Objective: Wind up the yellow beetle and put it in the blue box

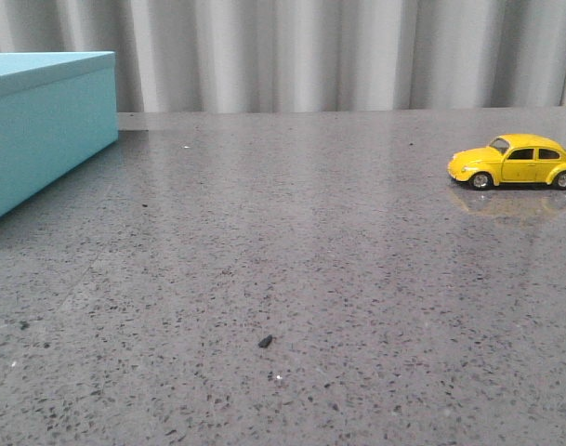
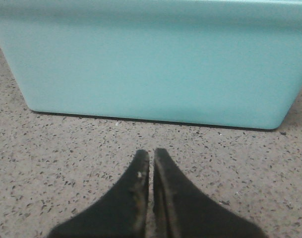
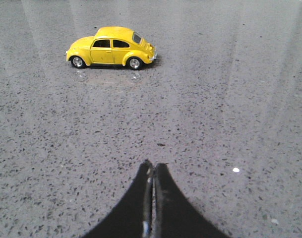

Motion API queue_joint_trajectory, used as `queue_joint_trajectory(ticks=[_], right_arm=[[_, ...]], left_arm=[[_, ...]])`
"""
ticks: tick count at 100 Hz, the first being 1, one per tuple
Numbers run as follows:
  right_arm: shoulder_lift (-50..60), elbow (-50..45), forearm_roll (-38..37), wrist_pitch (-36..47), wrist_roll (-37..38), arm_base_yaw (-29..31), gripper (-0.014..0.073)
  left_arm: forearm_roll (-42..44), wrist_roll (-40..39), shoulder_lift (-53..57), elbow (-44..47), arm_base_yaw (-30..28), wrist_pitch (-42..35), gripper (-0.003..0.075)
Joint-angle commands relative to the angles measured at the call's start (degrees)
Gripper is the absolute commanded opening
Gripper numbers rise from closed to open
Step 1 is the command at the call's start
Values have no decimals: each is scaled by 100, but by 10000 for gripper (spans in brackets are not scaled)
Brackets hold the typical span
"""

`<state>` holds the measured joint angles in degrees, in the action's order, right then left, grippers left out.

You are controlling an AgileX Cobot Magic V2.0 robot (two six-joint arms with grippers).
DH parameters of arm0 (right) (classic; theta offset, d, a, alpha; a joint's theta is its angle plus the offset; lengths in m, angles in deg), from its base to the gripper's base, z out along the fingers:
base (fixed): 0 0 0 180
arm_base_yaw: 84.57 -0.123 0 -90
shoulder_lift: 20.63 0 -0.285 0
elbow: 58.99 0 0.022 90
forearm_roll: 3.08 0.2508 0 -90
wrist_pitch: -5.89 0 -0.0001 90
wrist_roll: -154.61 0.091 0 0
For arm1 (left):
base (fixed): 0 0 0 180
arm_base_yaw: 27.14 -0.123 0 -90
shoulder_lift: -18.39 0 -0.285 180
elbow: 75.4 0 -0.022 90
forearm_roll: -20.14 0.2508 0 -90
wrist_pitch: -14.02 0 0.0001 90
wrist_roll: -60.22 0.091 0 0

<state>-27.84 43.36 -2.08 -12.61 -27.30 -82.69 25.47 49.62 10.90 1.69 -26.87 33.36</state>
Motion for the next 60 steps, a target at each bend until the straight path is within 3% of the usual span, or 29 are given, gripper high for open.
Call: queue_joint_trajectory(ticks=[1,22,60], right_arm=[[115,-129,-48,302,-33,18,-61],[115,-129,-48,737,-33,18,-61],[115,-129,-48,715,-33,18,-61]], left_arm=[[37,-70,168,159,47,-310,-21],[40,-70,168,159,47,-349,-21],[144,-70,168,159,47,-495,-21]])
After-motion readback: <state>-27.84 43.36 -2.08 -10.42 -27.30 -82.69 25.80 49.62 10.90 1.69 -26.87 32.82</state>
